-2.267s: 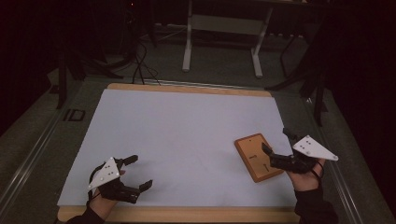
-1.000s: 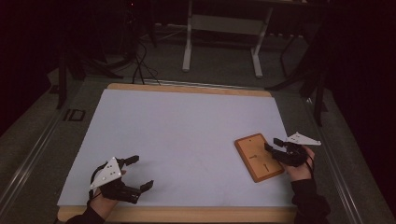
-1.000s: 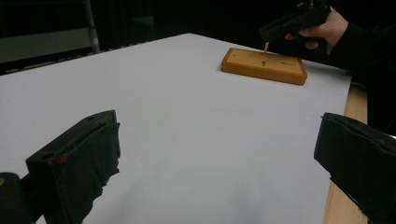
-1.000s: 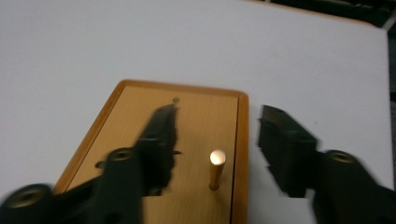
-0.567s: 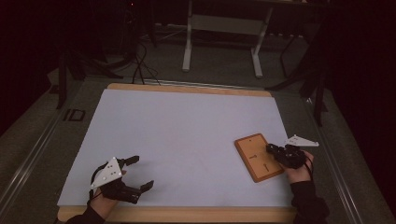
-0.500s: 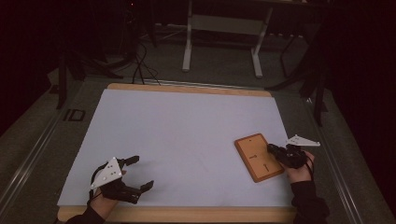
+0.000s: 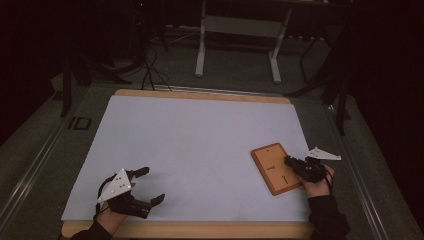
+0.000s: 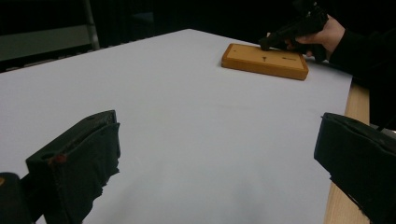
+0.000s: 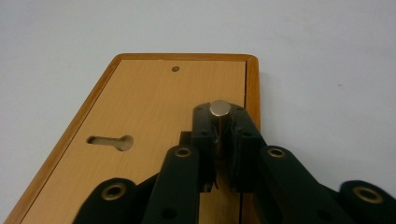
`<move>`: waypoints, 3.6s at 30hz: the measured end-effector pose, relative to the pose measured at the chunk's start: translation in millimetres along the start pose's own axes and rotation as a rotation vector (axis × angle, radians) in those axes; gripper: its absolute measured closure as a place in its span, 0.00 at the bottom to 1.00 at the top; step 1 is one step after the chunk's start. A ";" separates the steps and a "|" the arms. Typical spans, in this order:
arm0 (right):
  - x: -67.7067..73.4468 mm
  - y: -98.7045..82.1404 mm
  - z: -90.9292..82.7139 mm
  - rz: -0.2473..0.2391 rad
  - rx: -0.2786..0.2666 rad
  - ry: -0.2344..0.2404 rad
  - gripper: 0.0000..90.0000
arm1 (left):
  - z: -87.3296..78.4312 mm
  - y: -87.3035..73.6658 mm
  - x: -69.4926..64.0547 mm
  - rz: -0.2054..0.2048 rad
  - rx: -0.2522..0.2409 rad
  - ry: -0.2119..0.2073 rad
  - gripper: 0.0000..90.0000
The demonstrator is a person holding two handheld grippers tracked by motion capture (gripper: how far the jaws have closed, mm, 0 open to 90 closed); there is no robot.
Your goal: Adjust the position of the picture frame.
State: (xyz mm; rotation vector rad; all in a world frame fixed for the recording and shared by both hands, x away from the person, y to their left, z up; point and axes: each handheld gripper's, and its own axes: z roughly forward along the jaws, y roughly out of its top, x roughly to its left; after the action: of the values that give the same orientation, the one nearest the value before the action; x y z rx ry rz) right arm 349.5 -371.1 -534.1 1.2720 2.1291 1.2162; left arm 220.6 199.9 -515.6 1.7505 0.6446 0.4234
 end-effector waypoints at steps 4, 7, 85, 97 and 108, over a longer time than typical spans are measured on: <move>4.0 2.3 -0.6 -0.022 0.003 -0.036 0.94 | -0.3 0.0 0.1 -0.001 0.000 0.001 0.01; 2.8 5.4 -2.5 -0.018 -0.003 -0.040 0.94 | -0.5 -0.1 0.7 -0.003 -0.002 0.003 0.01; 154.7 91.5 108.4 -0.254 0.006 0.358 0.93 | -3.8 0.5 -0.5 0.012 -0.009 -0.012 0.01; 161.6 85.8 122.4 -0.269 0.033 0.383 0.93 | -2.7 -0.2 -1.1 0.012 -0.002 -0.017 0.01; 161.7 75.9 135.1 -0.276 0.076 0.397 0.93 | -2.0 -0.9 -1.4 0.010 0.003 -0.021 0.01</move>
State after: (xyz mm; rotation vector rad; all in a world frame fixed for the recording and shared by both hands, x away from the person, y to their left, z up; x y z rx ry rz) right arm 396.4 -152.2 -529.4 0.7719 2.5467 1.3618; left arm 218.1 200.8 -515.8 1.7597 0.6221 0.4111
